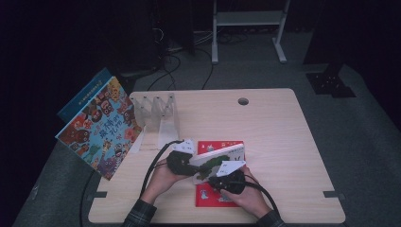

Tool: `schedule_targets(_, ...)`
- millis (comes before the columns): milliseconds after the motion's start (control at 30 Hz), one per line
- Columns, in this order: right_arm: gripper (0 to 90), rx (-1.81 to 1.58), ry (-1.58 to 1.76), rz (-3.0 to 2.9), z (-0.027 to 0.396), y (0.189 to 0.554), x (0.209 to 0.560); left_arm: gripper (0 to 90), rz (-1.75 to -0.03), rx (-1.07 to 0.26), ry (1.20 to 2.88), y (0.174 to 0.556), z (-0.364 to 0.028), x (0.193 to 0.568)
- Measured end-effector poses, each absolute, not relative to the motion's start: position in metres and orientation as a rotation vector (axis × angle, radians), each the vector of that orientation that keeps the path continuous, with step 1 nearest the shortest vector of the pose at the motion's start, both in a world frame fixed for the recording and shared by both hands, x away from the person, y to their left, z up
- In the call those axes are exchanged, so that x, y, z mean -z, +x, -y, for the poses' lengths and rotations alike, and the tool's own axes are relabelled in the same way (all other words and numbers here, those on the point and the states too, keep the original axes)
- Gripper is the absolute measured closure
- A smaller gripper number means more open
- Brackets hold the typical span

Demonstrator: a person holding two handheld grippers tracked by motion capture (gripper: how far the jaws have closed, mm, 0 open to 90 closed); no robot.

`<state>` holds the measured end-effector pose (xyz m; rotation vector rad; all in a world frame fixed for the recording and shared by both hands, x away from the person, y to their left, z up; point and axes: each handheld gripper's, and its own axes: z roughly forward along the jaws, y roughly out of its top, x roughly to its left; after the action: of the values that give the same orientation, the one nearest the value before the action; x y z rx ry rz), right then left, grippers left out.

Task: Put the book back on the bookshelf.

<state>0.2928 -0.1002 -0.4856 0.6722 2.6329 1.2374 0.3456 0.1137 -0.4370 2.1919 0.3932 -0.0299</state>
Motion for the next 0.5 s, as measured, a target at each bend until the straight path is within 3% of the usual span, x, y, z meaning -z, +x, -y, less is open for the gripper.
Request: schedule_targets(500, 62.3, -1.292, 0.852, -2.455, 0.168, 0.299, 0.469, 75.3, -0.479, -0.057, 2.126, 0.347, -0.136, 0.422)
